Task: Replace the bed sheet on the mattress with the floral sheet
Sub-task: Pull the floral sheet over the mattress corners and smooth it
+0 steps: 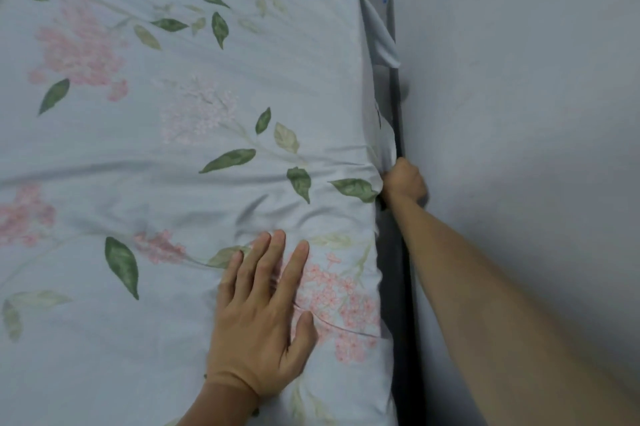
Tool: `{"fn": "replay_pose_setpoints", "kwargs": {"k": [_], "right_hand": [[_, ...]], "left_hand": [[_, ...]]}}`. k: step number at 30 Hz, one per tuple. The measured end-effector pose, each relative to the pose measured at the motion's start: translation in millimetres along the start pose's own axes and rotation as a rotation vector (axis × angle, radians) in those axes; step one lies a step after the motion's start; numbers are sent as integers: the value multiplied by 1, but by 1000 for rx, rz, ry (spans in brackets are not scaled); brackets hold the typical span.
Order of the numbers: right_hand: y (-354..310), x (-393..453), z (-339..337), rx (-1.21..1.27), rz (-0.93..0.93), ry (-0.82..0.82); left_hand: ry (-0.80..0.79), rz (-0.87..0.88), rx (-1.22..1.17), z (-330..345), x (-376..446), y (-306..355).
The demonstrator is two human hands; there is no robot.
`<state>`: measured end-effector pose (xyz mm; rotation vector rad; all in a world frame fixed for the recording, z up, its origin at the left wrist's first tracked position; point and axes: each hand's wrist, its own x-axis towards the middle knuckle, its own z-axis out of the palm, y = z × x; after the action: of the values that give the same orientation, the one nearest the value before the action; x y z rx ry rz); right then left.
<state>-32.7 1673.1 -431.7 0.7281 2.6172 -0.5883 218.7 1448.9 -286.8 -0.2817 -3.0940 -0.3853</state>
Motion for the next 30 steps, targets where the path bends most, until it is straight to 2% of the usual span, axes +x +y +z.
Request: {"fn": "replay_pose_setpoints", "kwargs": {"k": [3, 4, 6, 8, 9, 13, 15, 17, 21, 24, 30], "right_hand": [[7, 0, -5, 104, 25, -89], [7, -4, -7, 225, 18, -133], [8, -29, -13, 621, 19, -204], [12, -66, -19, 921, 40, -179], [15, -87, -20, 1010, 56, -176], [30, -175, -32, 1247, 103, -335], [43, -221, -45, 1150, 30, -304], [52, -265, -50, 921, -5, -246], [52, -304, -37, 553, 45, 11], [47, -305, -36, 482, -31, 110], [53, -301, -36, 506, 8, 65]], "left_hand": [[11, 4, 0, 2, 0, 0], [17, 5, -3, 2, 0, 0], [29, 3, -7, 1, -1, -1], [32, 3, 0, 1, -2, 0], [32, 2, 2, 1, -2, 0], [42, -2, 13, 1, -3, 0], [48, -1, 1, 1, -3, 1], [61, -5, -2, 1, -4, 0], [77, -2, 12, 3, -5, 0], [99, -4, 27, 5, -7, 0], [117, 12, 56, 6, -9, 0]]}}
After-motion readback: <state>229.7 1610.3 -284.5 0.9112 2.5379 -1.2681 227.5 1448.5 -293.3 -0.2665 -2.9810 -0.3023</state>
